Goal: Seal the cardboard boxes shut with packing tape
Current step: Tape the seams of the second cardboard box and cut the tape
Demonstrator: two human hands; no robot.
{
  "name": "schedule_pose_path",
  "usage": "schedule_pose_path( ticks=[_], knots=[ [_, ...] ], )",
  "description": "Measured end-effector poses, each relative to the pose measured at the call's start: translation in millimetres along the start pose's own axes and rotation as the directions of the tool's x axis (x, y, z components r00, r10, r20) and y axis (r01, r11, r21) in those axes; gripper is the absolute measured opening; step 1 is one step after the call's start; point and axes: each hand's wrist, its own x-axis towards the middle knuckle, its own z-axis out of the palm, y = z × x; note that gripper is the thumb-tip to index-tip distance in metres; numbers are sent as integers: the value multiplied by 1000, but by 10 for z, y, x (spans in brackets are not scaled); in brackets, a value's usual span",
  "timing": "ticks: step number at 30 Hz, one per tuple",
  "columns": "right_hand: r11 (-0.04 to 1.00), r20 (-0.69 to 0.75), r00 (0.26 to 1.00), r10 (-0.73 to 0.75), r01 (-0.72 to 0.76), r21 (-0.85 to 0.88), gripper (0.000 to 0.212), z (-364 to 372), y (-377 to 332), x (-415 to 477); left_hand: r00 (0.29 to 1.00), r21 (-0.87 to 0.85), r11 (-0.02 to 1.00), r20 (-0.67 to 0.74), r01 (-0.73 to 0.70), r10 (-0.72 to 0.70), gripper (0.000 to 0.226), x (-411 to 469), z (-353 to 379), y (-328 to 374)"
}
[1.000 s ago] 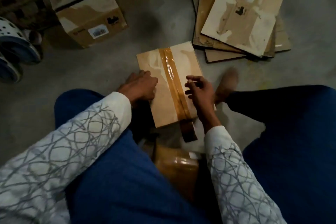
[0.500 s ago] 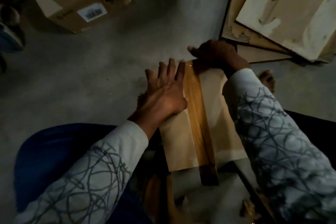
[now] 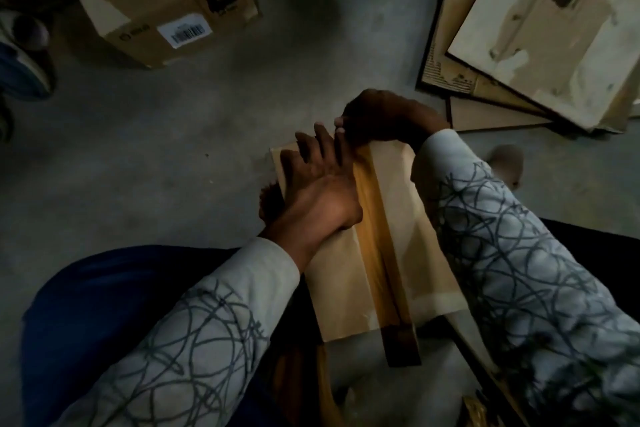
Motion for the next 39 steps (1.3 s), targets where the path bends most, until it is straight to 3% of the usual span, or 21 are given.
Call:
schedule_pose_path(
  ticks=[3,5,9,12,16,18,26,29,34,39],
  knots=[
    [994,-125,992,-33,46,103,26,12,60,-183,999,52,998,-35,-23,25,113,-114,-11,35],
    [980,-195,980,-46,82,180,20,-4,166,-308,986,70,995,-146,-67,77,97,-219,-60,60],
    [965,-272,953,-130,184,185,25,47,360,-586,932,-59,989,-347,-134,106,60,-420,-132,116],
    [952,-370,918,-144,231,200,35,160,465,-747,909,-183,971,-413,-151,63,52,-448,-172,123],
    [947,-426,889,-166,264,184,41,186,577,-865,958,-551,834,-235,7,-163,51,-238,-316,-47],
    [948,-405,895,-185,271,168,38,176,606,-907,964,-616,786,-177,47,-197,43,-138,-307,-130],
    [910,-540,834,-114,306,281,34,325,678,-1056,952,-747,651,-280,-134,-125,20,-106,-279,-150],
    [903,-540,836,-101,305,304,34,339,671,-1067,929,-734,656,-344,-177,-134,8,-109,-276,-107],
    [941,-529,844,-82,240,238,34,287,703,-1018,922,-721,671,-359,-172,-149,7,-83,-282,-54],
    [952,-683,723,-105,271,142,15,421,722,-982,924,-724,668,-354,-173,-144,2,-66,-270,-37]
  ],
)
